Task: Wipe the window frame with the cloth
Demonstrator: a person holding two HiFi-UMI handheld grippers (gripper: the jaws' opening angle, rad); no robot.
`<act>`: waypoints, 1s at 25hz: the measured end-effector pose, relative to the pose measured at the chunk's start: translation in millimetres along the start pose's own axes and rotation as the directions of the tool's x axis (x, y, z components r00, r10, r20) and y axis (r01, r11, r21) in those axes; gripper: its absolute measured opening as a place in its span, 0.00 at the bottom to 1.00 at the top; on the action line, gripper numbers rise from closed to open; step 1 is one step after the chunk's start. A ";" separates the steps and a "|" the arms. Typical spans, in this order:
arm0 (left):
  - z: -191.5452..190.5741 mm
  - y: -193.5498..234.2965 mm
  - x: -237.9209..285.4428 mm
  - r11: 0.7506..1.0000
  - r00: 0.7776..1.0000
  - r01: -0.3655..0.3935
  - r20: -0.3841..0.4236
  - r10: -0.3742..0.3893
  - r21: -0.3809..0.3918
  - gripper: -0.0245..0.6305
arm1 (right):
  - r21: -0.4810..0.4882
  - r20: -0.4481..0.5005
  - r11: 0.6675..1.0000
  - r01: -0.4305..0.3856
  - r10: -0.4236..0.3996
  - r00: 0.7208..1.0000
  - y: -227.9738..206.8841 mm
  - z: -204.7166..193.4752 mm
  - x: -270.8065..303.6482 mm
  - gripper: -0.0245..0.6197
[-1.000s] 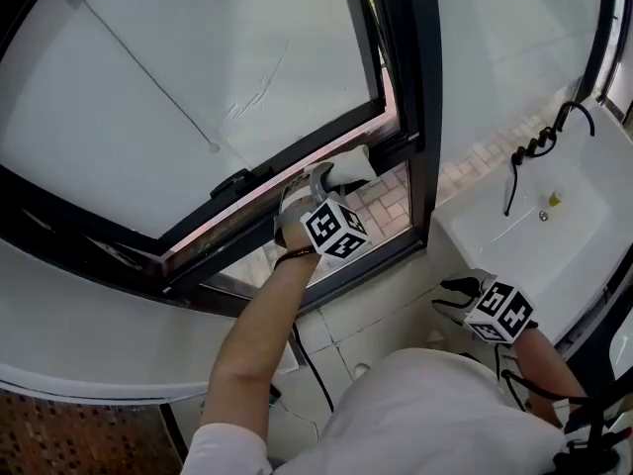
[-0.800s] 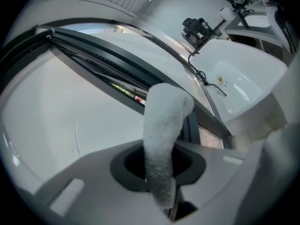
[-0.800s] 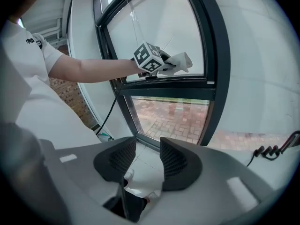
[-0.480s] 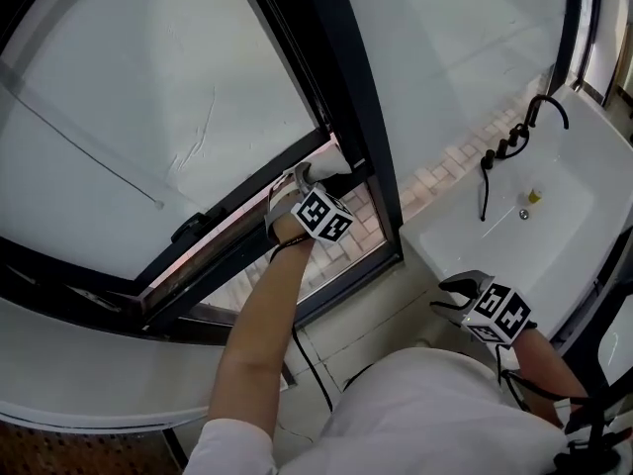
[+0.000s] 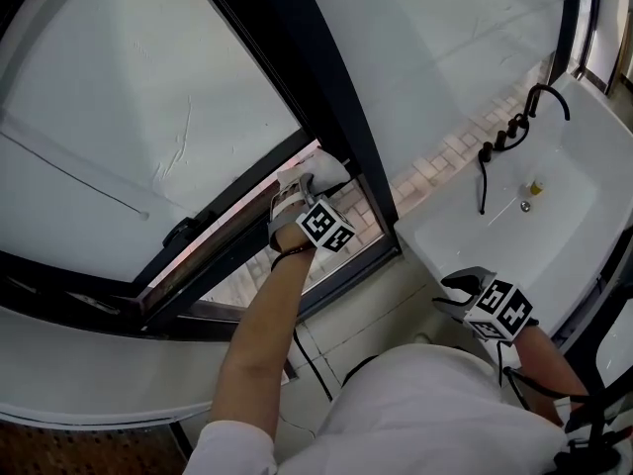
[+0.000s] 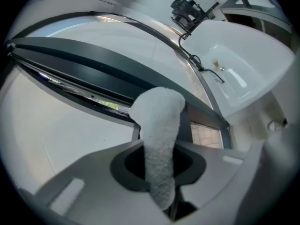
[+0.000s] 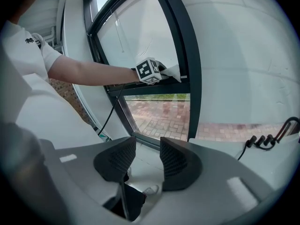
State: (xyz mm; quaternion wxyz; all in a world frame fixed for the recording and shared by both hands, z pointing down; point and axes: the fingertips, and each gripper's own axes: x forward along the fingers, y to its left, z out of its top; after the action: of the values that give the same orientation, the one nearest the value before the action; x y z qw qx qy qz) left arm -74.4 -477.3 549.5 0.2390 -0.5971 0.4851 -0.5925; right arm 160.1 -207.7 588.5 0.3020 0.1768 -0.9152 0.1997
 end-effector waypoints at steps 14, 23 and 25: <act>9.1 -84.7 -82.2 0.991 0.984 0.132 0.123 -0.129 -0.016 0.18 | -0.013 -0.043 0.991 -0.129 0.129 0.991 20.1 -5.7 37.9 0.29; -81.4 -121.4 -185.7 0.914 0.975 0.211 0.147 -0.169 -0.347 0.18 | -0.074 -0.104 0.980 -0.184 0.176 0.979 45.8 -5.1 76.6 0.29; -110.8 -124.8 -214.3 0.877 0.975 0.213 0.148 -0.164 -0.430 0.18 | -0.097 -0.095 0.979 -0.177 0.168 0.981 58.4 3.9 79.3 0.29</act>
State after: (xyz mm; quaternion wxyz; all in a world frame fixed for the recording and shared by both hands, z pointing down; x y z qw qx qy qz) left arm -104.6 -208.6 575.3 0.0635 -0.7110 0.5332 -0.4540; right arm 72.4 -175.6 619.9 0.3317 0.0718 -0.9224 0.1843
